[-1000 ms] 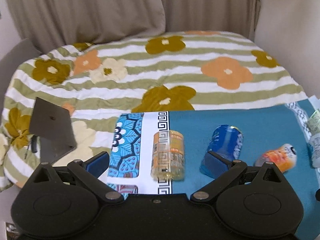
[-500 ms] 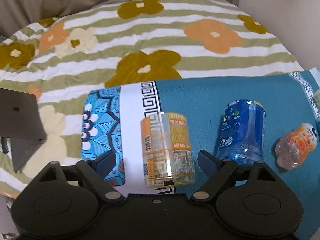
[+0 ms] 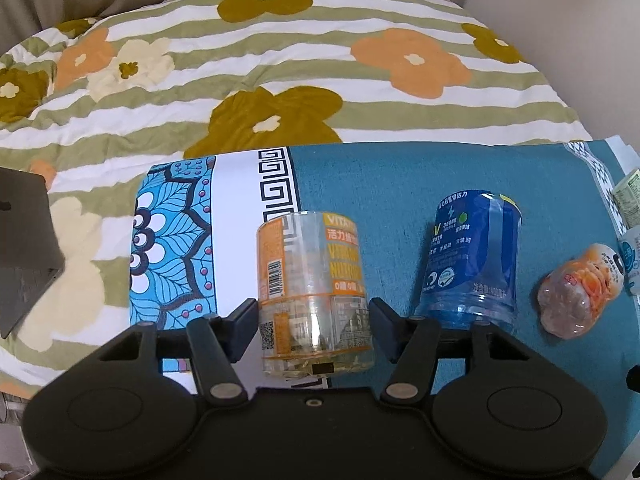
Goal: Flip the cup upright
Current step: 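Move the left gripper down to the clear orange-labelled cup lying on its side, then close the left gripper on the cup and lift it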
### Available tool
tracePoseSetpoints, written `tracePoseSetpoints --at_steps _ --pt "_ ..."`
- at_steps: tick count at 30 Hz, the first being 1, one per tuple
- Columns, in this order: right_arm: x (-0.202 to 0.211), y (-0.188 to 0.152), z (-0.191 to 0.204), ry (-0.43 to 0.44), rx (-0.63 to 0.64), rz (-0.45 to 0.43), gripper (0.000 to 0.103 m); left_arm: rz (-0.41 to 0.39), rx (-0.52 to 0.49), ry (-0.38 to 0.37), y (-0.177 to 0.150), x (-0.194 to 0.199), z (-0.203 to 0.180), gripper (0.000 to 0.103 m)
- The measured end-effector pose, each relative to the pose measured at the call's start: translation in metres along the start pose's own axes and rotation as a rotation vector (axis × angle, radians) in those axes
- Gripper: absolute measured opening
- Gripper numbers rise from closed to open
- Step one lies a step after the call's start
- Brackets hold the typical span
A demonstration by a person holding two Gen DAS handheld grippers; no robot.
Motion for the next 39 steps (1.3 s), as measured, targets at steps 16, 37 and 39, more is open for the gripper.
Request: tracePoseSetpoints --at_steps 16,37,39 --pt "0.041 0.01 -0.032 0.132 0.097 -0.069 0.103 -0.14 0.089 0.14 -0.013 0.099 -0.036 0.064" --pt "0.058 -0.014 -0.109 0.325 0.283 -0.101 0.103 -0.13 0.15 0.127 -0.088 0.125 -0.193 0.064" --pt "0.051 -0.017 -0.114 0.322 0.279 -0.093 0.103 -0.109 0.135 0.098 -0.093 0.111 -0.208 0.064"
Point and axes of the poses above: each gripper's, at about its wrist camera, not at the fingertips, and x roughly against the way its jaws point, z to its left, y to its top, the point moved 7 cm from there along -x, roughly the way its jaws point, and after that the axes turned 14 degrees about -z, right-handed, at the moved point
